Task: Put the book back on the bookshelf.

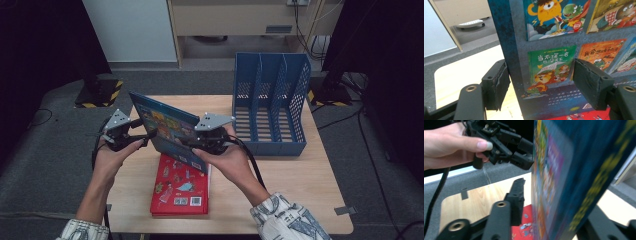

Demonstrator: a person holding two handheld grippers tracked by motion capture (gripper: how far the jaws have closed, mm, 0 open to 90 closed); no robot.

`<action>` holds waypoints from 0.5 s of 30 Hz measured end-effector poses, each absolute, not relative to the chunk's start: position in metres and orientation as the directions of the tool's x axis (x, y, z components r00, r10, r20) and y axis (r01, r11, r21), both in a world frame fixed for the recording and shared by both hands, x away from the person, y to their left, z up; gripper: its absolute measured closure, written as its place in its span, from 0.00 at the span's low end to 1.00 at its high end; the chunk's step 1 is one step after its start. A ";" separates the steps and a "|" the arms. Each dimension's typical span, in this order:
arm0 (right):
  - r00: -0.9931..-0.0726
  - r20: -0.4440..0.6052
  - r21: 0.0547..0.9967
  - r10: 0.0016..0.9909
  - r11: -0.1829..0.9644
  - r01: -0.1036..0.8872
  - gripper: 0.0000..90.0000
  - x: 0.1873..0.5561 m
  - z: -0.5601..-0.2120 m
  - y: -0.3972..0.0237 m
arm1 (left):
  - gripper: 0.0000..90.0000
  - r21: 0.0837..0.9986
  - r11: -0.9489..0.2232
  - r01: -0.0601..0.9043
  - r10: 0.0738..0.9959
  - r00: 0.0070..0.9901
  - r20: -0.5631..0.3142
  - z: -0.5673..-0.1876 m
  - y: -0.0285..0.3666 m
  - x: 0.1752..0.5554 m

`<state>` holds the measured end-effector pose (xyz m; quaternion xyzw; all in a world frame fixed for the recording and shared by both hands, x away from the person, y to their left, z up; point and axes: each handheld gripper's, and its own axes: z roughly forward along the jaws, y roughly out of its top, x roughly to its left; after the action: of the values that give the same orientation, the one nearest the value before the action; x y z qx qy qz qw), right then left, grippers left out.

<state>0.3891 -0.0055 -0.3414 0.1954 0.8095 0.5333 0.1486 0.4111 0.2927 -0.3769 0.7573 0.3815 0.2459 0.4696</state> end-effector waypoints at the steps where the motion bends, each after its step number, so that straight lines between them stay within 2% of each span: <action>1: -0.876 -0.040 0.924 0.480 0.352 0.150 0.75 0.391 -0.339 -0.005 | 0.32 0.899 -0.267 0.347 0.809 0.588 0.013 -0.377 0.293 0.411; 15: -0.876 -0.033 0.939 0.482 0.315 0.137 0.84 0.398 -0.322 -0.002 | 0.32 0.897 -0.275 0.346 0.808 0.589 0.020 -0.377 0.292 0.411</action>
<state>0.3981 -0.0019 -0.3224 0.1945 0.7956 0.5522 0.1558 0.4110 0.2916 -0.3767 0.7591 0.3802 0.2474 0.4670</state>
